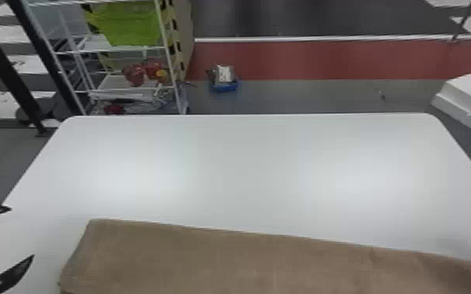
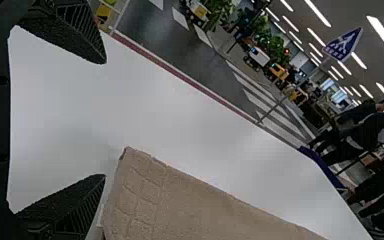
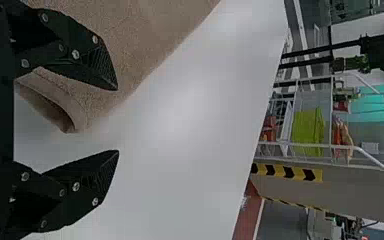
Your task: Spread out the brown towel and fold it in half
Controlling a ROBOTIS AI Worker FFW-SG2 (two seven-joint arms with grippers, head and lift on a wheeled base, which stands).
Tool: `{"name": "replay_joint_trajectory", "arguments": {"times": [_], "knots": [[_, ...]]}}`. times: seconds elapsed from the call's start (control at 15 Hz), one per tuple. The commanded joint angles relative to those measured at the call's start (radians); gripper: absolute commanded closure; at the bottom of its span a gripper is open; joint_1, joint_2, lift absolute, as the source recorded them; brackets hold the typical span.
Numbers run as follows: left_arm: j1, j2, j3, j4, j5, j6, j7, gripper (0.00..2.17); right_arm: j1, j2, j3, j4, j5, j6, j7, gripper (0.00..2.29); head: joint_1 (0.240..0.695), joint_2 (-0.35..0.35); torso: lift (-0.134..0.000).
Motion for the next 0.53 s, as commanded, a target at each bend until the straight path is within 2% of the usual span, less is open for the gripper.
{"name": "replay_joint_trajectory", "arguments": {"times": [0.0, 0.13, 0.2, 0.33, 0.47], "knots": [[-0.003, -0.002, -0.005, 0.0, -0.003, 0.0, 0.001, 0.07, 0.002, 0.019, 0.016, 0.005, -0.001, -0.058, 0.003, 0.79, 0.695, 0.08, -0.134], [-0.003, -0.005, -0.005, 0.001, -0.004, -0.003, -0.001, 0.08, 0.002, 0.019, 0.031, 0.008, 0.013, -0.076, 0.003, 0.8, 0.695, 0.092, -0.134], [-0.003, -0.005, -0.003, 0.005, -0.004, -0.006, 0.001, 0.08, 0.002, 0.019, 0.048, 0.016, 0.039, -0.095, 0.003, 1.0, 0.695, 0.102, -0.134], [-0.001, -0.005, -0.003, 0.006, -0.006, -0.009, 0.001, 0.08, 0.006, 0.019, 0.079, 0.036, 0.091, -0.159, 0.003, 1.02, 0.695, 0.112, -0.134], [-0.001, -0.007, -0.005, 0.008, -0.006, -0.012, 0.004, 0.08, 0.002, 0.016, 0.1, 0.069, 0.114, -0.202, 0.003, 1.02, 0.695, 0.122, -0.134]]}}
